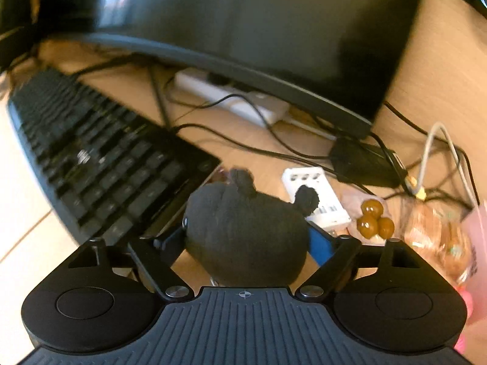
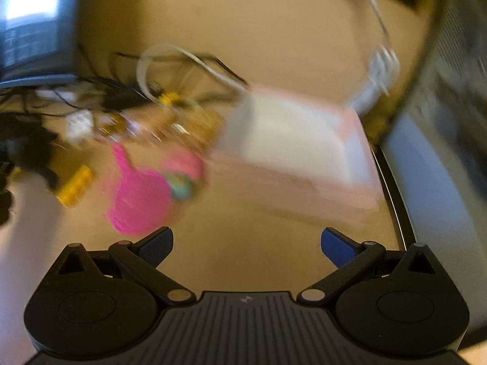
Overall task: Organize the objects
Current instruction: 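Grasp the black plush toy with the left gripper while the right gripper grasps the purple snowflake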
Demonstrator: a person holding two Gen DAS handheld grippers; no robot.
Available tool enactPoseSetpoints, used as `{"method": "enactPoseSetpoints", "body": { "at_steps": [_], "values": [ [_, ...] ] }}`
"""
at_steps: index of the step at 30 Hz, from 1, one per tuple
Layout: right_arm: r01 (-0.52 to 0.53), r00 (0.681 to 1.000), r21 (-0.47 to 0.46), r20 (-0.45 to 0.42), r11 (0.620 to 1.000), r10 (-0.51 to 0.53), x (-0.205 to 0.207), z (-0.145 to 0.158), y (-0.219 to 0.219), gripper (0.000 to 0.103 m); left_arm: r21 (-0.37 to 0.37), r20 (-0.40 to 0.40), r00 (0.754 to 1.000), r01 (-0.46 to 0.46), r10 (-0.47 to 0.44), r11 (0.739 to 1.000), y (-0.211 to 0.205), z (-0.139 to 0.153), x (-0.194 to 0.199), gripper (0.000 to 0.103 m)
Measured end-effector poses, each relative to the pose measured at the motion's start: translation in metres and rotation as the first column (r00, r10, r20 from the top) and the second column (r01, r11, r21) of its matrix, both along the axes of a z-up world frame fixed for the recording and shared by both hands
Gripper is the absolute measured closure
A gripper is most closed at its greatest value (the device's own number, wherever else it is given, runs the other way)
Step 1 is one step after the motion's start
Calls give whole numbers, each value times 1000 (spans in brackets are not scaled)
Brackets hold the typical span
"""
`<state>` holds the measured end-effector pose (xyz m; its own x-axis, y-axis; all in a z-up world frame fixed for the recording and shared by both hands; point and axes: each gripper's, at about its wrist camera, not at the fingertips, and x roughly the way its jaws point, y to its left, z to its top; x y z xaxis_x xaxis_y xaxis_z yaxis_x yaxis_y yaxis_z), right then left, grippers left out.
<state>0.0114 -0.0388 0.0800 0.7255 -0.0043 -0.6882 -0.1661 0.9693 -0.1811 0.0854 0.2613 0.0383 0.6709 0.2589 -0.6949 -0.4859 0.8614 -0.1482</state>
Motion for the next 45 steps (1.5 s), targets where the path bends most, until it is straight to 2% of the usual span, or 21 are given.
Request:
{"method": "enactPoseSetpoints", "body": {
  "at_steps": [3,6,8,9,11,13,15,17,20,24,28,30,32,35,37,42,45],
  "values": [
    [-93,993,-19,71,995,95,21,12,37,0,10,27,998,54,-54,998,5,-1,-2,22],
    [-298,954,40,36,954,297,57,6,81,0,-23,80,990,122,-120,992,19,6,-27,24],
    [-368,930,63,23,928,367,78,-7,113,1,-37,83,989,124,-121,992,29,18,-57,24],
    [-407,913,67,21,911,407,88,-14,133,6,-37,89,988,133,-129,990,34,25,-71,24],
    [-496,868,62,26,866,495,103,-25,174,42,-2,83,988,132,-131,991,43,38,-92,24],
    [-543,840,73,35,837,542,115,-32,208,61,14,84,991,103,-104,995,57,52,-108,24],
    [-573,819,97,33,814,572,131,-37,239,66,21,99,993,61,-62,998,70,65,-121,24],
    [-605,796,67,38,793,604,139,-44,266,70,47,114,993,25,-31,999,76,72,-133,24],
    [-611,791,38,23,791,611,148,-59,283,72,64,113,994,-12,4,998,81,74,-152,24],
    [-621,784,17,-4,784,621,151,-73,281,72,57,106,994,-43,37,997,89,68,-167,24],
    [-651,759,-33,-16,758,651,136,-78,269,73,41,95,995,-47,43,998,92,61,-171,24],
    [-651,759,-60,-14,757,651,124,-80,257,75,31,96,995,-31,28,999,90,60,-172,24],
    [-647,762,-48,-48,761,646,111,-74,240,75,25,105,994,-3,1,1000,88,60,-172,24],
    [-658,753,12,-22,753,658,96,-58,220,73,-5,98,995,15,-14,1000,86,58,-170,24],
    [-637,769,59,-13,768,639,103,-51,225,72,-23,89,996,15,-13,1000,85,57,-169,24],
    [-567,820,150,17,810,572,138,-52,264,72,18,80,997,-1,-1,1000,83,66,-180,24],
    [-555,828,132,-1,821,560,155,-64,283,72,28,68,997,-41,39,999,91,67,-187,24]
  ]
}}
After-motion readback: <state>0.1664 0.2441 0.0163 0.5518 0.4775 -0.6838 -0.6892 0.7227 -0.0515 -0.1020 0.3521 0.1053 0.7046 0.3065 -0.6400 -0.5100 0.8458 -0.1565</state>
